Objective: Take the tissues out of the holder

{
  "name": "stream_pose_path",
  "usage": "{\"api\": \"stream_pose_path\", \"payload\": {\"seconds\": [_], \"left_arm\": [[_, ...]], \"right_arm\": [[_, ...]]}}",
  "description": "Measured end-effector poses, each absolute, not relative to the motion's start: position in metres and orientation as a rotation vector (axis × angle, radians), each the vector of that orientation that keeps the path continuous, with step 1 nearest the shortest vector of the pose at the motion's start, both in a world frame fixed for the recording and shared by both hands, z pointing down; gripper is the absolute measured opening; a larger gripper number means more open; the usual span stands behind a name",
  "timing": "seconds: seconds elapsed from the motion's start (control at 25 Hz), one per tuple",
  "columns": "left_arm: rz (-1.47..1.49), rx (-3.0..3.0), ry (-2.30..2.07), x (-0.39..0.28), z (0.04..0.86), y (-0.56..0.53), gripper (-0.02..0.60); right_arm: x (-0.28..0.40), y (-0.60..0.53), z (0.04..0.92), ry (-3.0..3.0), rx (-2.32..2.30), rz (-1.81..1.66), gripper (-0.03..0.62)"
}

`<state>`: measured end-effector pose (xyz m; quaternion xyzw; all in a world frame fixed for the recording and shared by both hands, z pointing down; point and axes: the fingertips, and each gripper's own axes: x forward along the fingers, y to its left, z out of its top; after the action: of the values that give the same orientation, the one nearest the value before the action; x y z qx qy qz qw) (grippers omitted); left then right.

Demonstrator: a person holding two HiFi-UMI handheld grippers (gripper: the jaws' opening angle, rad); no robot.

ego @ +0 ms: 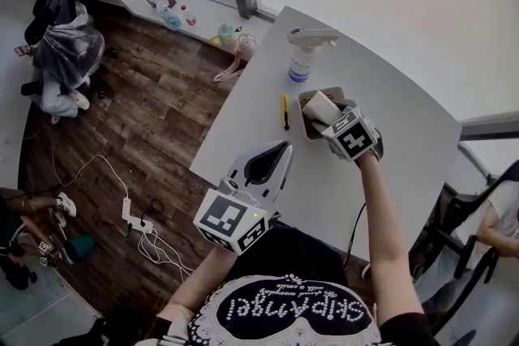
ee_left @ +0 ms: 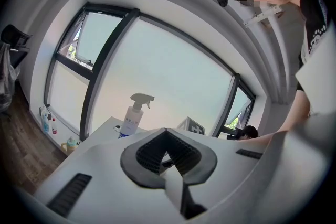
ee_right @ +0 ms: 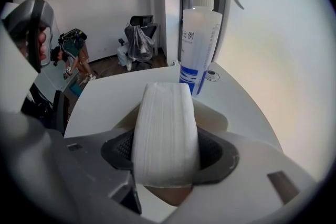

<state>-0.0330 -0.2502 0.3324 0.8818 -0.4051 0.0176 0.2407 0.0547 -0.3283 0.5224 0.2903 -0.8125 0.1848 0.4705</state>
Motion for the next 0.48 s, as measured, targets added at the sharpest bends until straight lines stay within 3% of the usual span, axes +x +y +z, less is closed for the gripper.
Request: {"api": "stream_pose_path", "payload": {"seconds": [0.48], "left_arm": [[0.040, 2.445, -1.119, -0.035, 0.319, -0.242, 0.002]], "right_arm": [[0.070, -0.339, 0.490, -2.072, 0.941, 0.509, 0.276]]}}
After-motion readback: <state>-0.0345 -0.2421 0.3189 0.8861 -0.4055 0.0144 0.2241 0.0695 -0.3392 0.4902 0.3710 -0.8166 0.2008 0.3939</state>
